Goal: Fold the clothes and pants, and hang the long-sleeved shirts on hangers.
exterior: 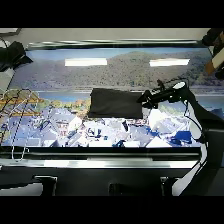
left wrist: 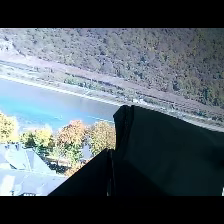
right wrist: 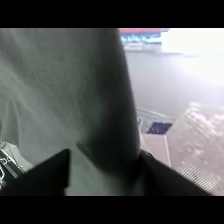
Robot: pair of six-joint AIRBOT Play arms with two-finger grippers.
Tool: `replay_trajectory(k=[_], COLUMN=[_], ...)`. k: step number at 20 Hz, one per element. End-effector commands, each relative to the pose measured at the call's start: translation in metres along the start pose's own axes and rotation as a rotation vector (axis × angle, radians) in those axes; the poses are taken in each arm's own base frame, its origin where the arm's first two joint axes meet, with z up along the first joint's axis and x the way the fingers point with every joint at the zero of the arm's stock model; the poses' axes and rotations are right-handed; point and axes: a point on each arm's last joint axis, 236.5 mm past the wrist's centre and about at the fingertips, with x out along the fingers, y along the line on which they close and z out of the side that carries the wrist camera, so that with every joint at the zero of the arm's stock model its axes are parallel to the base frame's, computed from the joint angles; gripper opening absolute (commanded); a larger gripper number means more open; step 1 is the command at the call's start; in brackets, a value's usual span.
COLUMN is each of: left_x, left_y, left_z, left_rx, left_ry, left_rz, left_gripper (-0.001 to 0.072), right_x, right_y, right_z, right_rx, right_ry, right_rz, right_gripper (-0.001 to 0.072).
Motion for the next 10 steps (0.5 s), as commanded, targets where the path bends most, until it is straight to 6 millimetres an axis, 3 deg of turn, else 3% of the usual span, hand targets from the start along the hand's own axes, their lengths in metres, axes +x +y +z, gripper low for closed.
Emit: replay_trajectory(k=[1,2,3,7,10], left_x=[0.000,0.000,0.000,0.000,0.000], left_y=[0.000,0.000,0.000,0.000,0.000], left_z=[0.002,0.002,0.002,0.003,0.003], left_rx=[-0.001,0.000,0.000,-0.001,-0.001], left_ry=[-0.008,-0.008,-0.008,-0.011,-0.010], left_rz=[-0.001,-0.001,0.000,-0.001,-0.001], left_gripper=[0.0017,0.0017,0.0017,0.0016,0.0017], right_x=[0.014,0.013,0.011,-0.015,-0.050], right_y=[0.005,0.008,0.011,0.043,0.066], right_z=[0.000,0.001,0.002,0.017,0.044], right_rx=[-0.017,-0.018,-0.020,-0.069,-0.077], right_ry=[-0.007,-0.012,-0.019,-0.096,-0.184], right_rz=[-0.018,-0.012,-0.004,0.015,0.015], right_gripper=[0.0202,0.0083,0.0032,0.0030,0.0030])
